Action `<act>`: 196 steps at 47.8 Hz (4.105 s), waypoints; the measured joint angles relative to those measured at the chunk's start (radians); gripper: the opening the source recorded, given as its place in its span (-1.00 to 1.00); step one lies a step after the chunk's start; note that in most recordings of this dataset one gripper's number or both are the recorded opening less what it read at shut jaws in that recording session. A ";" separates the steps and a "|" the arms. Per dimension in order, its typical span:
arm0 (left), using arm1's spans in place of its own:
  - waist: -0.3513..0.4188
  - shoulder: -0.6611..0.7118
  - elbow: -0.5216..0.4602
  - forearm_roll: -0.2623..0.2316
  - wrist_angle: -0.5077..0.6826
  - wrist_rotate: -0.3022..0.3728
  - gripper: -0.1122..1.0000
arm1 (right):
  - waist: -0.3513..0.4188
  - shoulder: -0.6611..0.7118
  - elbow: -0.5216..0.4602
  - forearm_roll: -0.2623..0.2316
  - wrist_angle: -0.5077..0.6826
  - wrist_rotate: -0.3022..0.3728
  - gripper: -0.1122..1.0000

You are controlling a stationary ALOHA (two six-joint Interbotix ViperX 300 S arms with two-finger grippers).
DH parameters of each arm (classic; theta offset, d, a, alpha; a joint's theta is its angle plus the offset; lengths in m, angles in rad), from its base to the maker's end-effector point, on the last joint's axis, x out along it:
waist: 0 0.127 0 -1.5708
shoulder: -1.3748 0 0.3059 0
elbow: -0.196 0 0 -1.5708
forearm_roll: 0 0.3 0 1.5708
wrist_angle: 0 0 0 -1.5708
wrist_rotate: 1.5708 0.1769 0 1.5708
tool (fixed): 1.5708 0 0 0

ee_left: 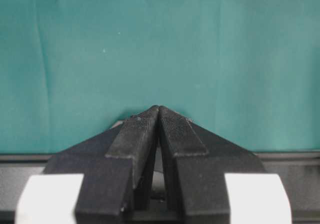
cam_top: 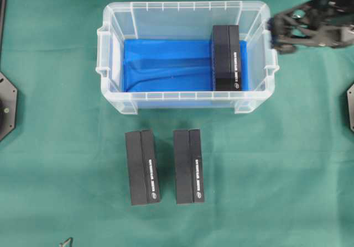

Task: Take the box out of the case with the right arm.
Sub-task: 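Move the open right gripper over the right black box in the case, then lower the right gripper around the right black box and close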

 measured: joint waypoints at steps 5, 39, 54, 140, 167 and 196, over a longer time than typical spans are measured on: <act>0.000 -0.003 0.000 0.000 -0.002 0.000 -0.80 | 0.011 0.083 -0.080 -0.002 -0.008 -0.014 0.67; 0.000 -0.040 0.002 0.002 0.000 0.000 -0.80 | 0.035 0.304 -0.299 0.002 -0.005 -0.008 0.68; 0.000 -0.043 0.002 0.000 0.000 0.000 -0.80 | 0.037 0.304 -0.299 0.002 0.000 0.012 0.68; 0.000 -0.043 0.003 0.002 -0.002 0.000 -0.80 | 0.049 0.304 -0.299 0.002 0.018 0.025 0.68; 0.000 -0.044 0.003 0.002 0.000 0.000 -0.80 | 0.049 0.314 -0.299 0.002 0.018 0.029 0.73; 0.000 -0.044 0.003 0.000 0.000 0.000 -0.80 | 0.054 0.350 -0.183 -0.005 -0.117 0.078 0.88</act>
